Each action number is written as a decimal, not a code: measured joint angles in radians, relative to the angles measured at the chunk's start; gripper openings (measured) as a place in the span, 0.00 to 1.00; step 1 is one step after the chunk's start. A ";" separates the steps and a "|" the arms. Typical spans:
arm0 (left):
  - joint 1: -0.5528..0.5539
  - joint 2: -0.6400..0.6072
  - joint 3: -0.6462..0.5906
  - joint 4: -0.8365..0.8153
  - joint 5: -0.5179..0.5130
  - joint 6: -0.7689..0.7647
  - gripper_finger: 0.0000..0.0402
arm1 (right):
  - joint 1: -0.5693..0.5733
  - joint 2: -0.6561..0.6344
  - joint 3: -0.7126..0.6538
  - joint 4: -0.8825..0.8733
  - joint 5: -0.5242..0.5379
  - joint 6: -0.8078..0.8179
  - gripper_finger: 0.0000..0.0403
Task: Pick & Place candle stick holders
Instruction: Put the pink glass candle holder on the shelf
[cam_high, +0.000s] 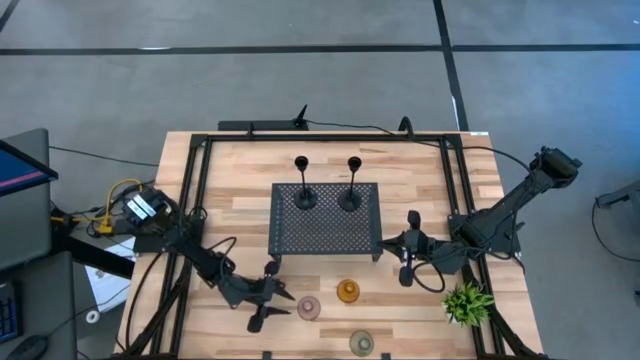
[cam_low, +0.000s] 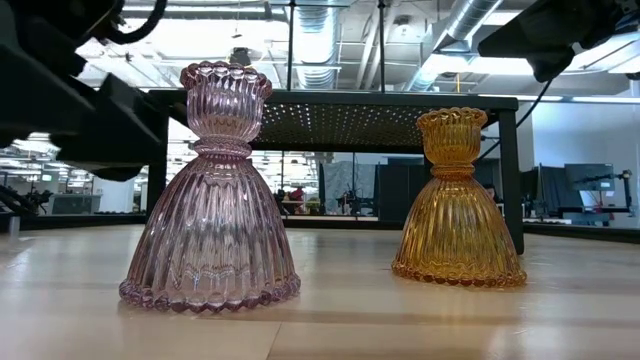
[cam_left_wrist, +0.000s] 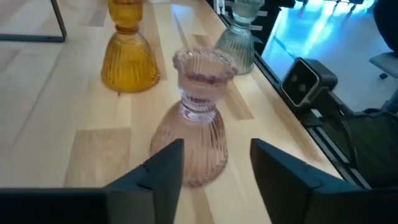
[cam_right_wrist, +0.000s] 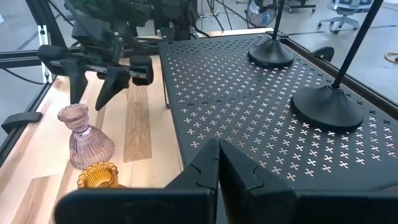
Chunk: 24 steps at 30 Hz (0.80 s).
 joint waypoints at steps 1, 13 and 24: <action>0.005 0.000 0.007 0.000 0.000 0.006 0.48 | 0.000 0.000 0.000 0.000 0.000 0.000 0.00; 0.010 0.000 0.072 0.001 -0.009 0.117 0.58 | 0.000 0.000 0.000 0.000 0.000 0.000 0.00; 0.081 0.048 0.084 -0.001 0.015 0.058 0.66 | 0.000 0.000 0.000 0.002 0.000 -0.001 0.00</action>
